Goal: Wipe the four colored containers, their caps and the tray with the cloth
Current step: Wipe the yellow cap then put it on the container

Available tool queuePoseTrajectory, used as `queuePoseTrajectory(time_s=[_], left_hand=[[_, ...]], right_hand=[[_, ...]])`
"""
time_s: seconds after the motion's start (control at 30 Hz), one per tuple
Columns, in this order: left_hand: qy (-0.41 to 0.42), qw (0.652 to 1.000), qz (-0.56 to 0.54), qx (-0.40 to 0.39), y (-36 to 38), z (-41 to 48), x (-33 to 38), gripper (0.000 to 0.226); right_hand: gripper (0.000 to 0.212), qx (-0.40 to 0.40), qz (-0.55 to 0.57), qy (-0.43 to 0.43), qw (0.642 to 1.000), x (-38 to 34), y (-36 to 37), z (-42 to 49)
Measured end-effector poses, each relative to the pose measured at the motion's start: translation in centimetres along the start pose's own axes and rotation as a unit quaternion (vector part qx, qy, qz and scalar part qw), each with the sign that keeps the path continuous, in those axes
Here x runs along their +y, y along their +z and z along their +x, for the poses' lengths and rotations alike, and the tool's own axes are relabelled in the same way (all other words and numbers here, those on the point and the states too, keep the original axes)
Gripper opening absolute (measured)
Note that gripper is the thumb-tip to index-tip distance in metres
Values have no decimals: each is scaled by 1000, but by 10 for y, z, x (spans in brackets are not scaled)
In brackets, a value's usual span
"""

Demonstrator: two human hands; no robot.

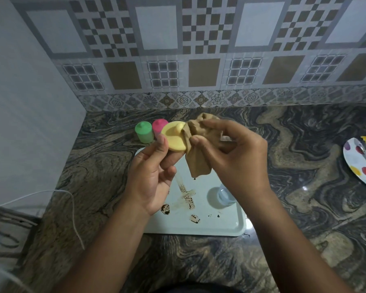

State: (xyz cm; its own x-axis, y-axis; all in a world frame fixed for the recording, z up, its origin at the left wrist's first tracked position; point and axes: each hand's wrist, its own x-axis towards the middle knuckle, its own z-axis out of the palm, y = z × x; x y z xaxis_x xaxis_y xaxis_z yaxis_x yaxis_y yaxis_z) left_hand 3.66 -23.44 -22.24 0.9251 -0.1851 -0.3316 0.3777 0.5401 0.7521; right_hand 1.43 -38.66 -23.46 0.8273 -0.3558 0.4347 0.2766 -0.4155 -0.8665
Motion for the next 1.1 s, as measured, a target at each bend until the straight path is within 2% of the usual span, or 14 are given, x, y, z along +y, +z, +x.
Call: queuePoseTrajectory(time_s=[0.23, 0.43, 0.6, 0.73, 0.93, 1.1], left_hand=[[2, 1000, 5, -9, 4, -2, 0, 26], [-9, 1000, 11, -22, 4, -4, -7, 22], [-6, 1000, -2, -2, 6, 0, -11, 18], [-11, 1000, -2, -23, 5, -2, -11, 21], [-12, 1000, -9, -23, 2, -2, -10, 24], [-18, 999, -4, -31, 1, 3, -9, 30]], right_hand=[[19, 32, -38, -20, 999, -2, 4, 0], [10, 49, -34, 15, 998, -2, 7, 7], [13, 61, -18, -1, 998, -8, 13, -5], [11, 77, -14, 10, 997, -5, 11, 3], [10, 34, -41, -1, 999, -6, 4, 4], [22, -75, -17, 43, 996, 4, -1, 7]])
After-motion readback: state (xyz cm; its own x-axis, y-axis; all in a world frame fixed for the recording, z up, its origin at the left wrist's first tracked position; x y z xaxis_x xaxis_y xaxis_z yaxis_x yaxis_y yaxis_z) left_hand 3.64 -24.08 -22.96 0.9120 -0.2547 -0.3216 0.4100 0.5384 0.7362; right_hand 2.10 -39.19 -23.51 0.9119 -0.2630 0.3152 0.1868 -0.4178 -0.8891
